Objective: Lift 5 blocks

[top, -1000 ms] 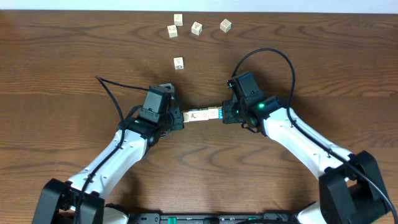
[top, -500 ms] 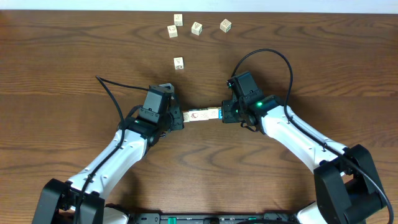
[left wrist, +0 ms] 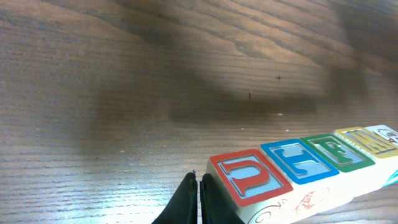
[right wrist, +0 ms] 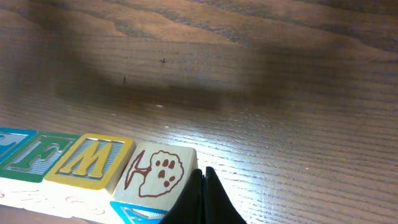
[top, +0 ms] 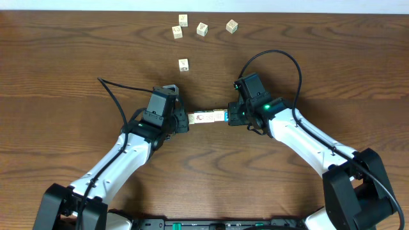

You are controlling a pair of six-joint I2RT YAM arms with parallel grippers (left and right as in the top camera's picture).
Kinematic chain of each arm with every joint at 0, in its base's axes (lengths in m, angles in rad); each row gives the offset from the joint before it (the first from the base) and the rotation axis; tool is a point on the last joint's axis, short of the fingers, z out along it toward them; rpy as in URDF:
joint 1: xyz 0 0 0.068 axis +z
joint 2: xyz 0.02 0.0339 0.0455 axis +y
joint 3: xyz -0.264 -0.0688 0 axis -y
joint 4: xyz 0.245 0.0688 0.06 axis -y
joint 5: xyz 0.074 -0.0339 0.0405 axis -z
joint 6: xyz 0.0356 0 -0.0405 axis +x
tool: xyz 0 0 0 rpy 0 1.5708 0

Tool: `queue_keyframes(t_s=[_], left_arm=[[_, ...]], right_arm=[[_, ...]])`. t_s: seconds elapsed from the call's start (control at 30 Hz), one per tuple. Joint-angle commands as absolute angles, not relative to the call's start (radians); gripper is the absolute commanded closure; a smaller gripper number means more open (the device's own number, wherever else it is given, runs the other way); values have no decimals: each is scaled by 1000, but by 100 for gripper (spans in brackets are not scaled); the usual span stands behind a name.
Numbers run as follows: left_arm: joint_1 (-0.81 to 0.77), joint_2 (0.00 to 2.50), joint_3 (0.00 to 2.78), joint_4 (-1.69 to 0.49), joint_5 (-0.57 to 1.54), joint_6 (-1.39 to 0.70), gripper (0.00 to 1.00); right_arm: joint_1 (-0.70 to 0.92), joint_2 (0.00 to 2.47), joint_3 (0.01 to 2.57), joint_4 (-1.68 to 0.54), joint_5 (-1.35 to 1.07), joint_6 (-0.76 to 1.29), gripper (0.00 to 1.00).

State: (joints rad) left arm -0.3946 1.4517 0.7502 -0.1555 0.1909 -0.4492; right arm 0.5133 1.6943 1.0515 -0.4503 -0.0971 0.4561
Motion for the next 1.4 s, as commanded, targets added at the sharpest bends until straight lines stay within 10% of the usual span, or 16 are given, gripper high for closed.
queue_keyframes(t_s=[0.0, 1.37], left_arm=[[-476, 1455, 769, -91, 516, -470, 93], [-482, 1497, 748, -36, 516, -481, 93]], right_arm=[[588, 1692, 1081, -396, -559, 467, 99], [577, 1702, 1081, -384, -554, 463, 99]])
